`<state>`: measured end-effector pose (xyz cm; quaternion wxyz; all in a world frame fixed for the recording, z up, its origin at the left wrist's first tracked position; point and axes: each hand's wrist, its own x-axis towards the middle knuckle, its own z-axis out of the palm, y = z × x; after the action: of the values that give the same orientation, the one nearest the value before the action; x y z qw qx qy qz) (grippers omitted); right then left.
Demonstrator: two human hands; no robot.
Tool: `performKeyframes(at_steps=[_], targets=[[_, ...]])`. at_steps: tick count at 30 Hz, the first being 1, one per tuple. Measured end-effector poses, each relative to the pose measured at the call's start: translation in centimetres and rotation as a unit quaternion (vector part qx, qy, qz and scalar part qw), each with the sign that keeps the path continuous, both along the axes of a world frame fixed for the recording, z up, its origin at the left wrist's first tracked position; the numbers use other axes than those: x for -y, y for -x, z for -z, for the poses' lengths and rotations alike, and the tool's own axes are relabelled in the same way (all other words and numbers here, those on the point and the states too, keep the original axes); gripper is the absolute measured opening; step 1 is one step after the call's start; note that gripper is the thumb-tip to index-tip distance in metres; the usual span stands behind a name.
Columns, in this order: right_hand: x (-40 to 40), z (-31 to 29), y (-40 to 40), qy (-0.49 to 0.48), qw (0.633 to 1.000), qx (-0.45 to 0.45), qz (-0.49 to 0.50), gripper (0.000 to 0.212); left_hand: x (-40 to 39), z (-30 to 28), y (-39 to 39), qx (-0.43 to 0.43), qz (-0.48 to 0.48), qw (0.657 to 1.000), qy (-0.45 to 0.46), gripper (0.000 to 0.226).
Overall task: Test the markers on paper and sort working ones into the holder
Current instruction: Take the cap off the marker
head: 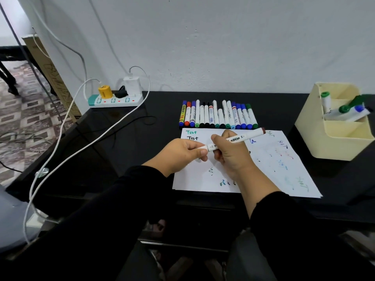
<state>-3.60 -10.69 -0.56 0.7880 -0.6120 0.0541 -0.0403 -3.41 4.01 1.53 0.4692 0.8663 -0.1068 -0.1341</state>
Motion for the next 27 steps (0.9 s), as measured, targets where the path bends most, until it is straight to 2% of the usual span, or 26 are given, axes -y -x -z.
performKeyframes(at_steps=[5, 9, 13, 16, 18, 20, 21, 23, 25, 27], targets=[[0.1, -0.2, 0.0, -0.023, 1.0, -0.003, 0.005, 0.039, 0.5, -0.3, -0.5, 0.022, 0.005, 0.999, -0.024, 0.019], [0.1, -0.5, 0.4, 0.002, 1.0, -0.015, -0.027, 0.034, 0.3, -0.3, -0.5, 0.024, -0.021, 0.999, -0.017, 0.011], [1.0, -0.9, 0.7, -0.023, 0.997, -0.035, -0.063, 0.017, -0.4, -0.1, -0.6, 0.05, -0.06, 0.996, -0.031, 0.025], [2.2, -1.2, 0.7, -0.042, 0.997, -0.05, -0.048, 0.007, -1.7, 0.2, -0.4, 0.093, -0.077, 0.991, -0.064, 0.028], [3.1, -1.5, 0.7, -0.016, 0.998, -0.046, -0.03, 0.01, -2.6, 0.6, -0.4, 0.127, -0.068, 0.985, -0.099, 0.022], [3.8, -2.2, 0.7, 0.073, 0.996, -0.031, -0.027, 0.011, -3.4, 0.8, -0.3, 0.155, -0.066, 0.979, -0.115, 0.02], [4.0, -2.6, 0.7, 0.154, 0.987, -0.022, -0.037, 0.009, -3.6, 0.8, -0.3, 0.165, -0.067, 0.977, -0.117, 0.02], [3.9, -3.6, 0.5, 0.346, 0.935, -0.007, -0.074, 0.013, -3.7, 0.7, -0.3, 0.19, -0.071, 0.972, -0.119, 0.02], [3.5, -4.4, 0.2, 0.521, 0.846, 0.014, -0.11, 0.024, -3.6, 0.8, -0.4, 0.206, -0.089, 0.968, -0.111, 0.022], [2.8, -5.1, 0.1, 0.636, 0.759, 0.024, -0.135, 0.027, -3.4, 1.3, -0.8, 0.201, -0.104, 0.967, -0.114, 0.031]])
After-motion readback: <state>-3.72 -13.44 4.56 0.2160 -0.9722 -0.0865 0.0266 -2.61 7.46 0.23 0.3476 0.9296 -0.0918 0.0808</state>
